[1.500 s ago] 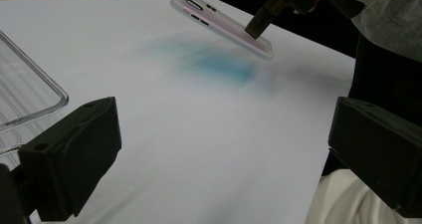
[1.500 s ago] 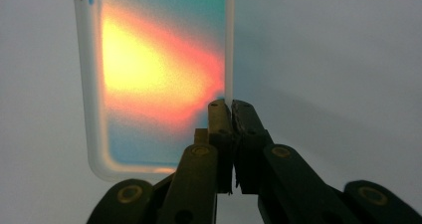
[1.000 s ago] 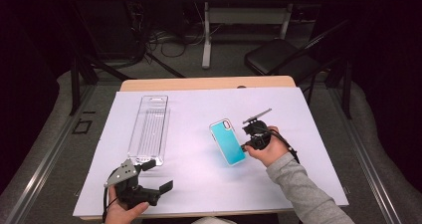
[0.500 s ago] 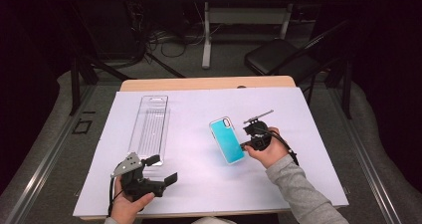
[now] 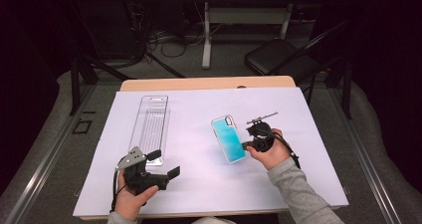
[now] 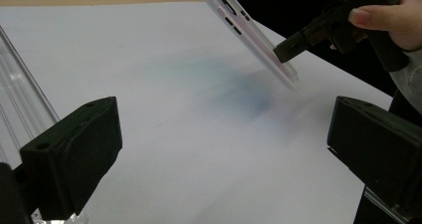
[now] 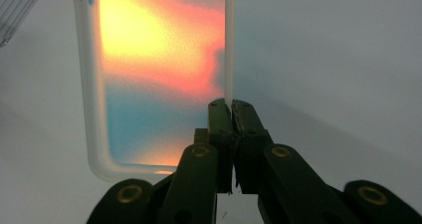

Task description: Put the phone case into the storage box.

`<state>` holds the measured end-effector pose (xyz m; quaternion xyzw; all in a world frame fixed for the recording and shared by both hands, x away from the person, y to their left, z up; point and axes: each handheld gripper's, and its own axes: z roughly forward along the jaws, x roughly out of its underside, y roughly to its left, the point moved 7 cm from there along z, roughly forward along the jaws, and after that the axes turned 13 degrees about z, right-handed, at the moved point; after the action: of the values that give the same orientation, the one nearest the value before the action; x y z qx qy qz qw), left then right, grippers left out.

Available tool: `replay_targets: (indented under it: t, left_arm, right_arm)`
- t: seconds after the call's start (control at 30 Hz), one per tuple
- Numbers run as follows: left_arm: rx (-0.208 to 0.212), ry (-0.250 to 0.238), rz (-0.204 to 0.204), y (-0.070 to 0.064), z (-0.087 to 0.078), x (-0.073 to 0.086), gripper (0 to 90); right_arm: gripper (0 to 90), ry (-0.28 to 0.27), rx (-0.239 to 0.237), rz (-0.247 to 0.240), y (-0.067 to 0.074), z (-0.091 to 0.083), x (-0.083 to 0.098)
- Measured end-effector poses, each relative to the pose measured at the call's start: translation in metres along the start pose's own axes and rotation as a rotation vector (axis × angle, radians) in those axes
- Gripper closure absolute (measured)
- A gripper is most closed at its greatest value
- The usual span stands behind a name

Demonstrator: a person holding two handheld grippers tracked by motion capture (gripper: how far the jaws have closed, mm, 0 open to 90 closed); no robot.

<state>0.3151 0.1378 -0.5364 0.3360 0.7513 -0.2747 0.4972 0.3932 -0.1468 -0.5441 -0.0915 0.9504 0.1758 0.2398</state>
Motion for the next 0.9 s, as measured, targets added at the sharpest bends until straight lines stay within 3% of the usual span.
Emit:
replay_targets:
  t: [0.3, 0.53, 0.9]
  left_arm:
    - [-0.040, -0.003, 0.009, 0.004, 0.013, -0.017, 2.4]
    - [-0.035, -0.003, 0.014, 0.003, 0.022, -0.028, 15.5]
    - [-0.008, -0.012, -0.017, 0.003, 0.040, -0.043, 18.2]
  right_arm:
    - [88.0, -0.028, -0.012, -0.001, 0.004, -0.003, 0.001]
    - [87.9, -0.048, -0.021, -0.015, 0.006, -0.004, 0.002]
    - [87.9, -0.071, -0.020, -0.022, 0.008, -0.008, 0.003]
